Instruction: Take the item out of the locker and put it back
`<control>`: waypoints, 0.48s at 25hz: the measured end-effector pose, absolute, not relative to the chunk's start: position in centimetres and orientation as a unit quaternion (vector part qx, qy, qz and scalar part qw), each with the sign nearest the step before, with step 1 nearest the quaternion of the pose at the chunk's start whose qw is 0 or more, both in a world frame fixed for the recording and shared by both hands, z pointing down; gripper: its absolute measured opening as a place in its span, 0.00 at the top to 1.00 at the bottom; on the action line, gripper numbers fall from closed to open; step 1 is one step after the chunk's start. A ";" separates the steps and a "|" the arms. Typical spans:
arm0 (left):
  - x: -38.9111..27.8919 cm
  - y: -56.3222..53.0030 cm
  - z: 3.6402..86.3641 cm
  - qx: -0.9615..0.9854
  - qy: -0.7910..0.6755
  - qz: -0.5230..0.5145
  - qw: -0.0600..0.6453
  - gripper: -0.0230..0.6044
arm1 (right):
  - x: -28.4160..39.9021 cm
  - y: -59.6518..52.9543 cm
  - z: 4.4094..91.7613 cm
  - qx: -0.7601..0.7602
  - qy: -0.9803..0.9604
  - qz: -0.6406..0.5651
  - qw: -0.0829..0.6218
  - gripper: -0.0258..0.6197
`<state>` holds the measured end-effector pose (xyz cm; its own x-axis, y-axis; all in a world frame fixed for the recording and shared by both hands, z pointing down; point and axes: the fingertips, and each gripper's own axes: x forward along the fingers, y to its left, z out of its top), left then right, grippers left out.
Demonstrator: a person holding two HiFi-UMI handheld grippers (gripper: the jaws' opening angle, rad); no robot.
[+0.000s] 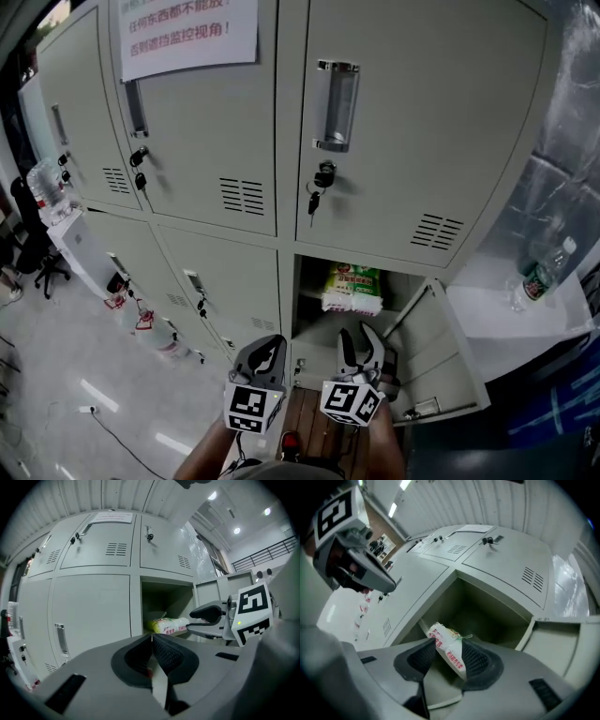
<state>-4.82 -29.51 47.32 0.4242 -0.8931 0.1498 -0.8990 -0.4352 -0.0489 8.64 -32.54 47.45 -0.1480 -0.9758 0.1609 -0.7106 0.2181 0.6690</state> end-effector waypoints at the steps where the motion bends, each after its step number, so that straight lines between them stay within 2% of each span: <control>1: -4.9 -29.9 47.5 0.843 -0.532 0.078 0.021 0.92 | 8.6 -33.2 47.7 0.582 -0.710 -0.242 0.314 0.66; 2: -4.9 -30.2 47.7 0.842 -0.533 0.079 0.022 0.92 | 8.6 -34.0 48.0 0.581 -0.696 -0.257 0.335 0.60; 4: -5.0 -30.8 48.0 0.841 -0.535 0.082 0.024 0.92 | 8.6 -35.4 48.7 0.579 -0.669 -0.280 0.372 0.53; 7: -5.4 -31.6 48.5 0.837 -0.540 0.085 0.028 0.92 | 8.9 -37.2 49.9 0.572 -0.640 -0.297 0.419 0.46; 12: -6.3 -32.9 49.0 0.828 -0.553 0.084 0.035 0.92 | 9.4 -39.9 51.9 0.554 -0.620 -0.310 0.462 0.42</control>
